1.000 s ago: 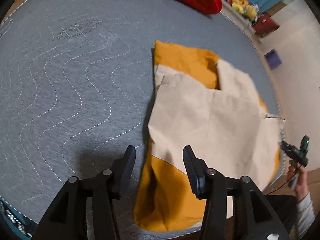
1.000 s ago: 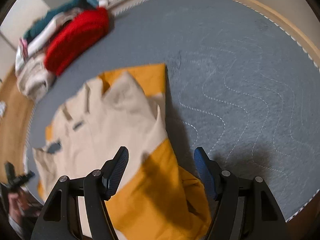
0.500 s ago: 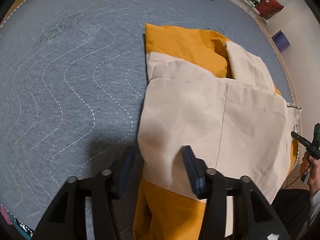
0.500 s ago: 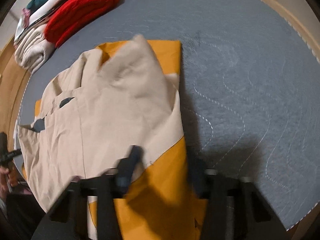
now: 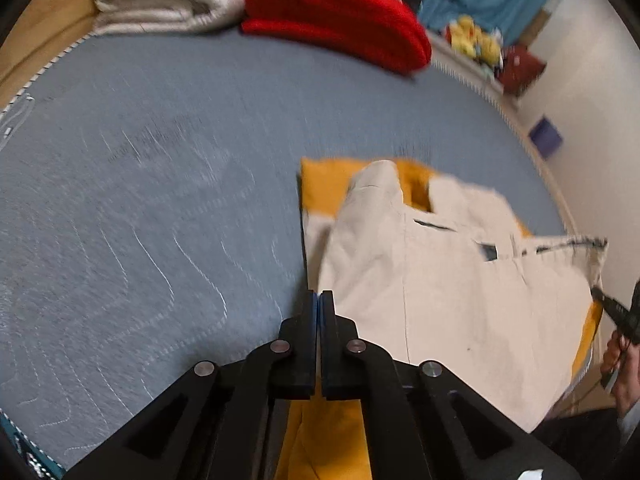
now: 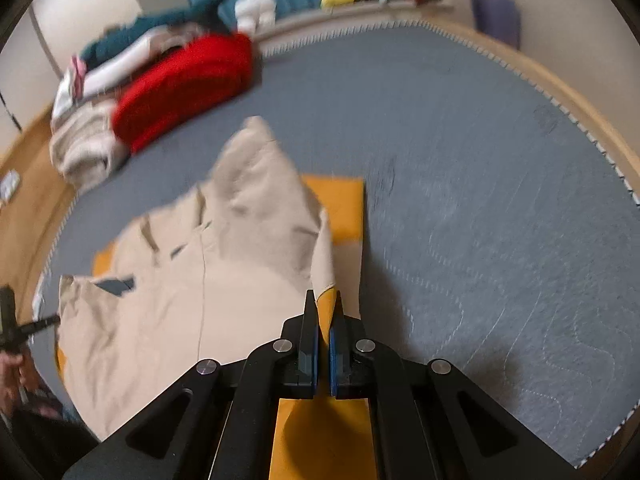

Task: Fold large clothes

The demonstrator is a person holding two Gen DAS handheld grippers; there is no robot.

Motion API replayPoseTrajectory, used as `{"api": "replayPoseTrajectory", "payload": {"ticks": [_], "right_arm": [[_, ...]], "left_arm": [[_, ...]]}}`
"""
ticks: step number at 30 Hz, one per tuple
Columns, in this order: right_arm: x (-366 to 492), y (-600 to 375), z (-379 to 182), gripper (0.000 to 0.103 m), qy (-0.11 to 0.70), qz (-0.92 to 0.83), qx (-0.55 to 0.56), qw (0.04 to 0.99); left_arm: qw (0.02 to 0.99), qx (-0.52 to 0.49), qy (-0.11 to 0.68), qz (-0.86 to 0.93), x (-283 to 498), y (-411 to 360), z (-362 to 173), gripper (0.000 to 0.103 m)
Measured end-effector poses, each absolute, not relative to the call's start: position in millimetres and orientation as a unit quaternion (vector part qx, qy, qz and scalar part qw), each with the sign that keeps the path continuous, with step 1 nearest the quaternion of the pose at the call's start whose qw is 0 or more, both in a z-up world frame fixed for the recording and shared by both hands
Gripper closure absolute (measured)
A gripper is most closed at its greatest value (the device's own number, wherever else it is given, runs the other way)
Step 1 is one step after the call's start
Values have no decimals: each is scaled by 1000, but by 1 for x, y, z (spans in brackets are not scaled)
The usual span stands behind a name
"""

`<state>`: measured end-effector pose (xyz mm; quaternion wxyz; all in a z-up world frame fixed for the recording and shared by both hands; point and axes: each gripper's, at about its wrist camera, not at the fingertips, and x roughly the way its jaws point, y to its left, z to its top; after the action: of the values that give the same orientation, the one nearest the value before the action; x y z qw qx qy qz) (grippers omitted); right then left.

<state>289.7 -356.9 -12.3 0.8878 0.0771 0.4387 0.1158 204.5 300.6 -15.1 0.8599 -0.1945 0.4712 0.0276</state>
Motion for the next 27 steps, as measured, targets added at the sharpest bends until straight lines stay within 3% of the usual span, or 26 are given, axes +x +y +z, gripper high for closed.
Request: {"api": "replayPoseTrajectory", "payload": {"ticks": [4,10,14,15,19,22,25,27], "right_arm": [[295,-359,-11,100,430,85,82,895],[319,-354,-61,99,534,69,70,840],[324,-354,-72,92,553,63,77,827],[326,-354,-77,89,564,63,79,820],[326,-360,-95,51,597,52,86,796],[324,-361,-102,50,606,58,93,788],[321,-357,-99,52,600,61,73,795],[319,-356,-92,78,591,68,58,802]], "left_arm": [[869,-196,449,67,202,315,-10,103],[789,-265,555,-18,222,302,-61,99],[792,-209,574,-7,232,287,-68,50],[792,-214,571,-6,232,289,-68,49],[783,-252,568,0,244,297,-76,49],[784,-249,569,-5,249,291,-80,53],[791,-231,566,-20,251,281,-77,77],[799,-212,562,-28,252,275,-73,94]]}}
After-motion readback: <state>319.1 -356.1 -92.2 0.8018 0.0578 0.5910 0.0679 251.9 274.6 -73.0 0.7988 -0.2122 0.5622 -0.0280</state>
